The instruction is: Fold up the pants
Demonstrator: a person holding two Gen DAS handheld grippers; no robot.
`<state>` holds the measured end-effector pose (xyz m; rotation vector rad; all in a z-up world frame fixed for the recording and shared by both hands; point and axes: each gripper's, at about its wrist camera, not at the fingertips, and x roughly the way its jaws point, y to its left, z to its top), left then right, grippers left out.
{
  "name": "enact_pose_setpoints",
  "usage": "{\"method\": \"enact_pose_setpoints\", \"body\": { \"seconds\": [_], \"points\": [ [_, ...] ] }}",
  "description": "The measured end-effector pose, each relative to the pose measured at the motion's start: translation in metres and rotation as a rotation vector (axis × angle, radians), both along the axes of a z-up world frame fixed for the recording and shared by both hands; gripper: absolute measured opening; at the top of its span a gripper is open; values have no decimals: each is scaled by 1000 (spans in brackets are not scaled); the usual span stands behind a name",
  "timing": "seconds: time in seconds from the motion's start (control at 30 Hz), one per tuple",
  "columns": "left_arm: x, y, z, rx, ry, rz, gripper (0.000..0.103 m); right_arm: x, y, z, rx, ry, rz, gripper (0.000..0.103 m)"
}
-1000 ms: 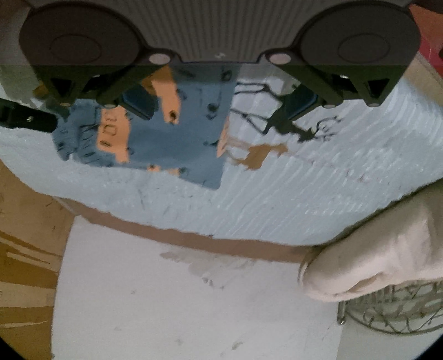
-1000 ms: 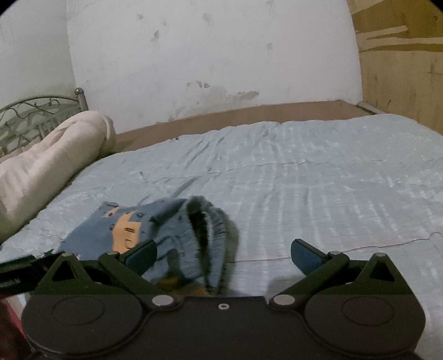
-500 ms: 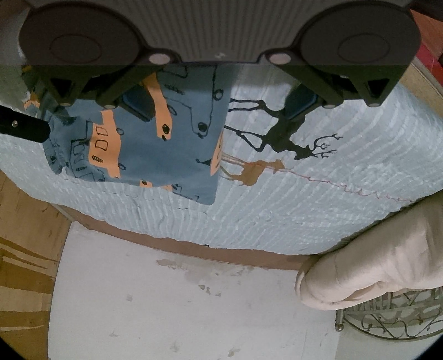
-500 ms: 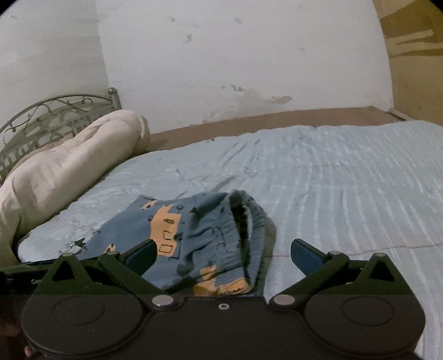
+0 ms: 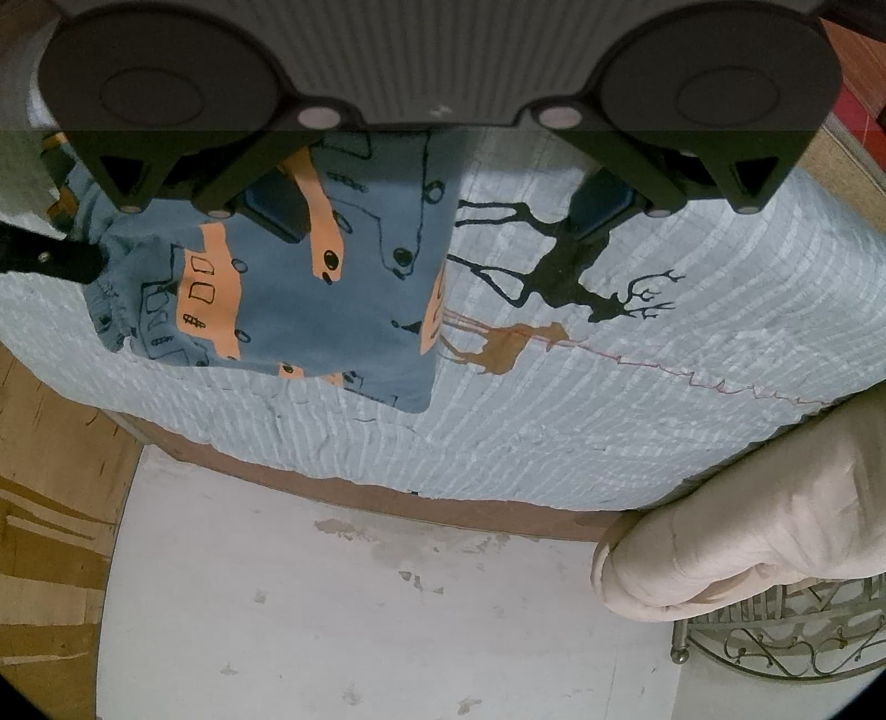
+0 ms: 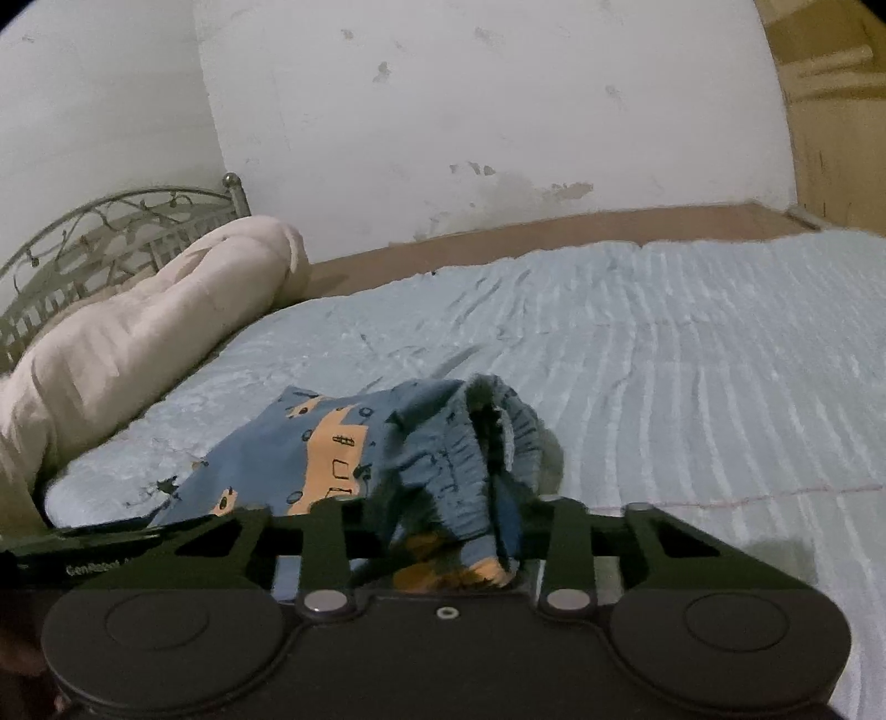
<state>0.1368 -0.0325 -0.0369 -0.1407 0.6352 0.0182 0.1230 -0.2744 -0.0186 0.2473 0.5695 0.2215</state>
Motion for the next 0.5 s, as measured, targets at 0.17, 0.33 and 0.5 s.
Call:
{"method": "enact_pose_setpoints", "body": {
  "seconds": [0.17,0.33,0.5],
  "points": [
    [-1,0,0,1,2,-2,102,-9,-8,10,35,-27,19,20],
    [-1,2,1,-4,5,-1,102,-19,-19,23,74,-3,50,20],
    [-3,2,2,-1,7,-5,102,-23,-23,3,53,74,35,20]
  ]
}}
